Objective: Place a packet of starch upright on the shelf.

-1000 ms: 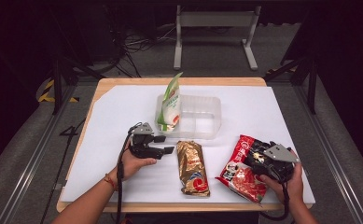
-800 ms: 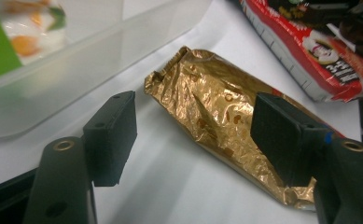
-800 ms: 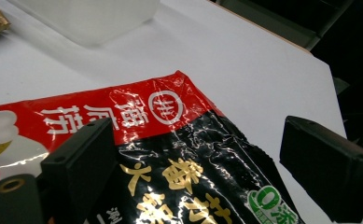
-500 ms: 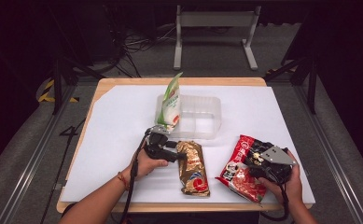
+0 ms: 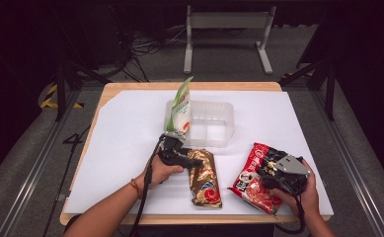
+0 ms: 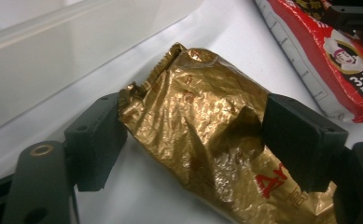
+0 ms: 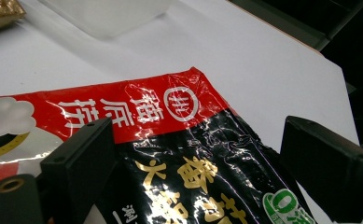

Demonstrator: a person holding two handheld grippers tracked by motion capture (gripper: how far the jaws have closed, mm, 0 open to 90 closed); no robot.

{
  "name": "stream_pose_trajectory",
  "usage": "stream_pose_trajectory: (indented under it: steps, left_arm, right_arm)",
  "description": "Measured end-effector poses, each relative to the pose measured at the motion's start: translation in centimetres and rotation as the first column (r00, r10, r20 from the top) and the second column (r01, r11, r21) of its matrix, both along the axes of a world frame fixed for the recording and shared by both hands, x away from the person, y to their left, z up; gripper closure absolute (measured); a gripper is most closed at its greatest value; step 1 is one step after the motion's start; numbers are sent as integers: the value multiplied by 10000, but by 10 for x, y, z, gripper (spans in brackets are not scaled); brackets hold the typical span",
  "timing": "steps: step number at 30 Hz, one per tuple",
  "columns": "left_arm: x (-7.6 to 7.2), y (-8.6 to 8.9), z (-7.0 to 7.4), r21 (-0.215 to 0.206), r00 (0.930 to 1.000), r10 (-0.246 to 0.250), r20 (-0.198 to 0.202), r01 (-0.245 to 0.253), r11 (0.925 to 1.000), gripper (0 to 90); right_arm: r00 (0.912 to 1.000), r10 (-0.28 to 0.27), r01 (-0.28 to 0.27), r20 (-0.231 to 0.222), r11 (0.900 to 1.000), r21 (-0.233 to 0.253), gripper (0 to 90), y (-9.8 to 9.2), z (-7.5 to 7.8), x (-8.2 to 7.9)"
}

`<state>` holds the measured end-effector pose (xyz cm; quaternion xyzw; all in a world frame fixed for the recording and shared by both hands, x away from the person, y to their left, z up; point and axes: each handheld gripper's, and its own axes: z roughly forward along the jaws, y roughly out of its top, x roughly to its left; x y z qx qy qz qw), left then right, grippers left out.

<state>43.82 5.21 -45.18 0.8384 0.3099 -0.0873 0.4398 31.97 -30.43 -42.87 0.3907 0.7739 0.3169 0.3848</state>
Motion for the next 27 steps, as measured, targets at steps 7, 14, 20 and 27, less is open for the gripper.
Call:
stream_pose_trajectory:
  steps: [7, 14, 20, 27]
  left_arm:
    - [5, -7, -1, -148, 9998, 117, -148, -119, 9998, 327]
    - [3, -5, 0, -367, 9999, 111, 132, -106, 9993, 702]
    - [-3, -3, 7, -180, 9963, 25, 854, -10, 9998, 822]
    - [-15, 5, 25, -504, 9856, 122, 1687, -38, 9987, 851]
  right_arm:
    - [10000, 13, -13, -63, 10000, 69, 112, -1, -1, 0]
    - [9999, 73, -73, -84, 10000, 16, 112, -1, -1, 0]
    - [9999, 95, -95, -44, 10000, -10, 111, -1, 0, 0]
    - [9999, 94, -94, 34, 10000, 17, 111, -1, 1, -1]
